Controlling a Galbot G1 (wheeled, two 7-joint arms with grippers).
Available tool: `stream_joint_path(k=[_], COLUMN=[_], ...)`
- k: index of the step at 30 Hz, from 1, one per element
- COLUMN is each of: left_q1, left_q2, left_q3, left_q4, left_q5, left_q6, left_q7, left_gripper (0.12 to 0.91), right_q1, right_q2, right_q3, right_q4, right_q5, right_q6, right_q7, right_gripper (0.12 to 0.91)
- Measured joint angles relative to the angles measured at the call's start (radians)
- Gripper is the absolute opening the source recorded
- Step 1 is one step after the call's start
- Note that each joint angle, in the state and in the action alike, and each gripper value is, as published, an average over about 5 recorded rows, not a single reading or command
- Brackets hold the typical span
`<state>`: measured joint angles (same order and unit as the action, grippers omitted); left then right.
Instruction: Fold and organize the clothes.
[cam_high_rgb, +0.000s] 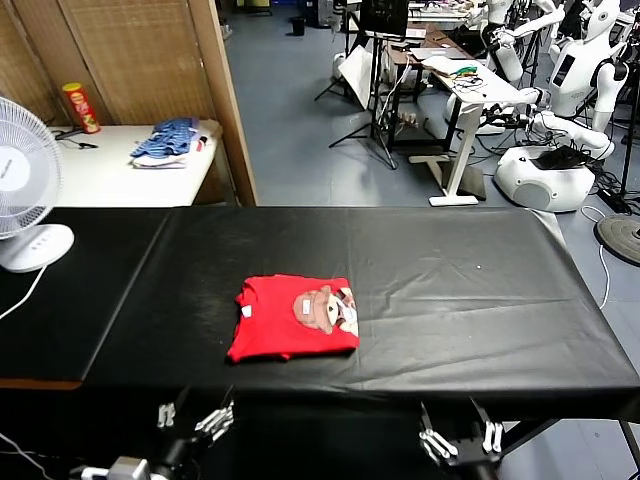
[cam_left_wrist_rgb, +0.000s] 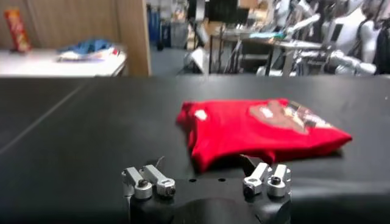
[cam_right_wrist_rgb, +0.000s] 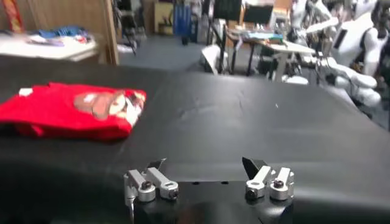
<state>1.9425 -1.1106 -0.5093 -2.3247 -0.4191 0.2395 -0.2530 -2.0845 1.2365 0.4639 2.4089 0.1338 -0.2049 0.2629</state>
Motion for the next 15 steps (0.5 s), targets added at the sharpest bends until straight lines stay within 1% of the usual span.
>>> stream_joint_path(k=[2, 5, 9, 15], left_q1=[0.01, 0.02, 0.027, 0.029], left_q2=[-0.004, -0.009, -0.011, -0.013], left_q3=[-0.008, -0.022, -0.04, -0.046], left_q4=[-0.015, -0.031, -0.044, -0.053], left_q5=[-0.002, -0.006, -0.013, -0.015], left_q6=[0.026, 0.048, 0.058, 0.062], left_q7=[-0.013, -0.017, -0.012, -0.008], left_gripper=[0.798, 0.798, 0.798, 0.798], right_q1=[-0.016, -0.029, -0.038, -0.043], right_q2=[0.0, 0.001, 0.001, 0.001], right_q3=[0.001, 0.0, 0.0, 0.001], right_q4=[0.009, 0.016, 0.02, 0.023], right_q5=[0.0, 0.0, -0.001, -0.001], right_q6=[-0.009, -0.011, -0.01, -0.01], right_q7=[0.004, 0.004, 0.003, 0.002], right_gripper=[0.798, 0.798, 0.798, 0.798])
